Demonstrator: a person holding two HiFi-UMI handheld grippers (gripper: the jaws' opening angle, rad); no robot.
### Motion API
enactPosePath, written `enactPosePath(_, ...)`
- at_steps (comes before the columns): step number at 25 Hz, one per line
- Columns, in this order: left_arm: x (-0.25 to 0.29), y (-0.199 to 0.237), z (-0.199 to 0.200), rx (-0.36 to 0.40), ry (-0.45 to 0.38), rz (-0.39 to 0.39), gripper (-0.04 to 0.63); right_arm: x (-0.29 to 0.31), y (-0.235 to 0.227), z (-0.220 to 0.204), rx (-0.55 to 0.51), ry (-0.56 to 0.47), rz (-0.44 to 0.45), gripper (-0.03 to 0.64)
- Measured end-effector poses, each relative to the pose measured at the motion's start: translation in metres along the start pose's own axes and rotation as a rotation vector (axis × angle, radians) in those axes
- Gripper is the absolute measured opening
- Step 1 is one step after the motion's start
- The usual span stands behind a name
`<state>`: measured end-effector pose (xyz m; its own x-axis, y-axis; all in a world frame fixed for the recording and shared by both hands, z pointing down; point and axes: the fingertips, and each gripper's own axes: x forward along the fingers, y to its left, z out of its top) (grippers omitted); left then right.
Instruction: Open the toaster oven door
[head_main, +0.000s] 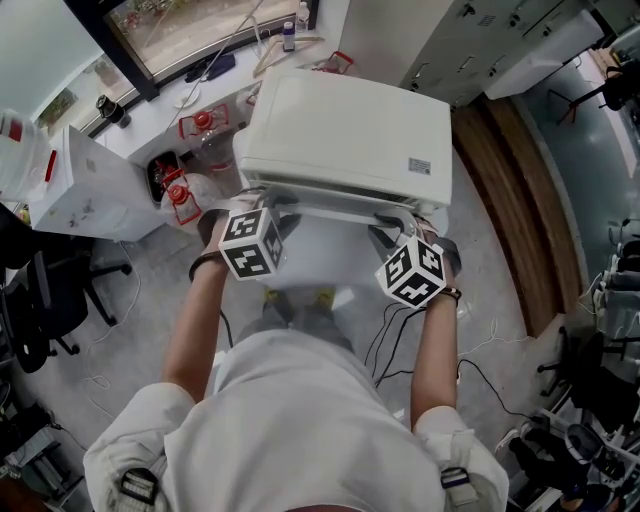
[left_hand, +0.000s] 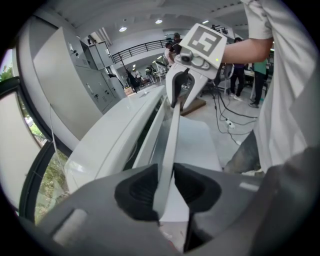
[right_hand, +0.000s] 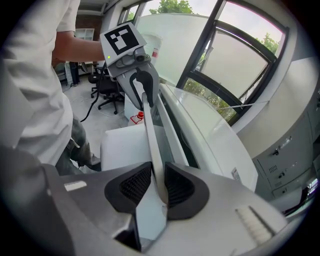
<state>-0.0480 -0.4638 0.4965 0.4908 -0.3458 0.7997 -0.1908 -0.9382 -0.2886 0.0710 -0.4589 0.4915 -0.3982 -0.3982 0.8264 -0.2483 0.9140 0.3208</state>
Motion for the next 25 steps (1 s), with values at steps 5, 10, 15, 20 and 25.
enactPosePath(5, -0.004, -0.016, -0.004, 0.025, -0.002, 0.002, 0.095, -0.002, 0.016, -0.001, 0.008, -0.004, -0.03, 0.083)
enactPosePath(10, -0.007, -0.036, -0.01, 0.066, -0.011, -0.014, 0.084, -0.001, 0.036, -0.005, 0.019, 0.016, -0.056, 0.083)
enactPosePath(15, -0.006, -0.059, -0.016, 0.087, 0.0, -0.011, 0.078, 0.0, 0.057, -0.012, 0.023, 0.028, -0.098, 0.084)
enactPosePath(20, 0.002, -0.089, -0.019, 0.088, 0.036, 0.006, 0.078, 0.0, 0.085, -0.028, -0.002, 0.021, -0.084, 0.084)
enactPosePath(25, 0.008, -0.105, -0.03, 0.08, 0.065, 0.022, 0.08, 0.008, 0.103, -0.034, -0.03, 0.024, -0.066, 0.083)
